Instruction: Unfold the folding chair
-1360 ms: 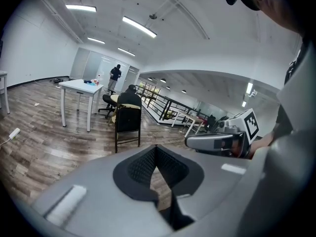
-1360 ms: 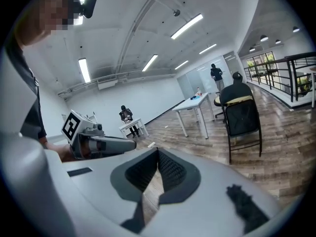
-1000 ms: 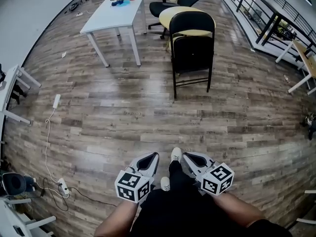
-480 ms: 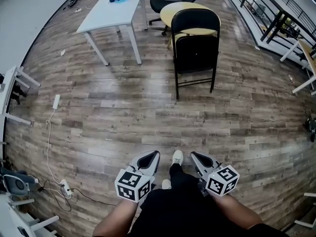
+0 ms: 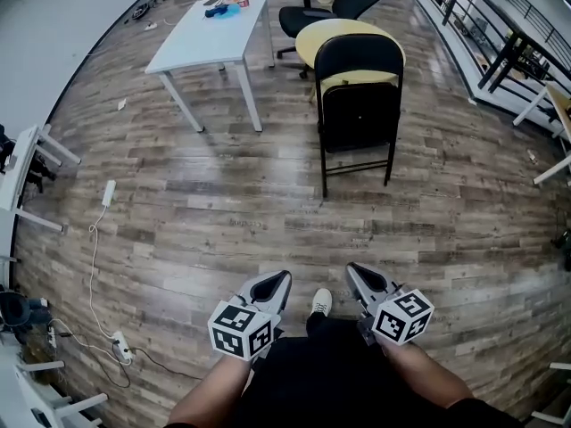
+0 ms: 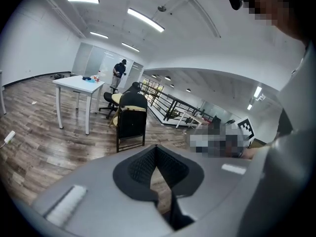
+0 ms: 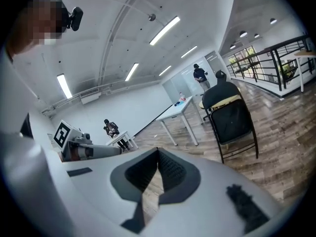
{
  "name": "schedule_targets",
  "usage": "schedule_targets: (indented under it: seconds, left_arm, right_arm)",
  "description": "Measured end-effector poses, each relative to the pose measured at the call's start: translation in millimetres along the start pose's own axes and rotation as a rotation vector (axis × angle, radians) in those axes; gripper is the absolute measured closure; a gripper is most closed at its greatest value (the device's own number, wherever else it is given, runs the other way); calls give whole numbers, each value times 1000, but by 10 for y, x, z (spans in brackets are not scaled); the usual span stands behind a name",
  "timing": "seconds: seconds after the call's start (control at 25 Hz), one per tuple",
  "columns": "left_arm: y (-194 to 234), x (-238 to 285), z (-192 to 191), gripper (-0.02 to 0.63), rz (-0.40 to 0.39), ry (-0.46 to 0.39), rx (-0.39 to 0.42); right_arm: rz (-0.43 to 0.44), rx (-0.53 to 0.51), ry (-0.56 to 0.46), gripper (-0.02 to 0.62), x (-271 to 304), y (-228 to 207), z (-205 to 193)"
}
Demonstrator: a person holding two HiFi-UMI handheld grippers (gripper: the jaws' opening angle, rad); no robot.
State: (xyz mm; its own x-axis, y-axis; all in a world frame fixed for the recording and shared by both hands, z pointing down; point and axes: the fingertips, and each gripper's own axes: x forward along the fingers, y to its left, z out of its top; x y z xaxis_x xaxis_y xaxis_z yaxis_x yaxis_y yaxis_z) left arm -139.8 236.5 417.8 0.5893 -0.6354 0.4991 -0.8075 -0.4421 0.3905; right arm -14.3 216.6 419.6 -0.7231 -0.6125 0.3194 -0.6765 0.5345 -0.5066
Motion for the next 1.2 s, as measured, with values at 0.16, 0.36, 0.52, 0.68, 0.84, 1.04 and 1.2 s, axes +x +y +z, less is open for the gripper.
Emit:
schedule_targets:
  seconds: [0.16,0.36,0.52,0.68,0.84,1.04,1.2]
  left_arm:
    - [-6,221,102,598,-3,14,19]
    - [-60,474,257,598,-11,19,50]
    - [-107,549,424,598,0,6,82]
    - [-166,562,490,598,12,19,107]
    - [-146,552,545,598,42,-10,118]
    - [8,544,590,598,86,-42,98]
    - [99,562,519,598,85,-26,73]
  right_arm:
    - [5,-14,-19,589,31,-150,176]
    - [13,-32,-45,589,39,-383,365]
    - [11,-59,-88,589,12,-566,580]
    - [19,-50,-121,589,-58,-591,674]
    - [19,-23,-101,589,-70,-630,524]
    - [18,4,-61,589,-14,-701,370]
    - [25,-9,-41,589,80,-677,352]
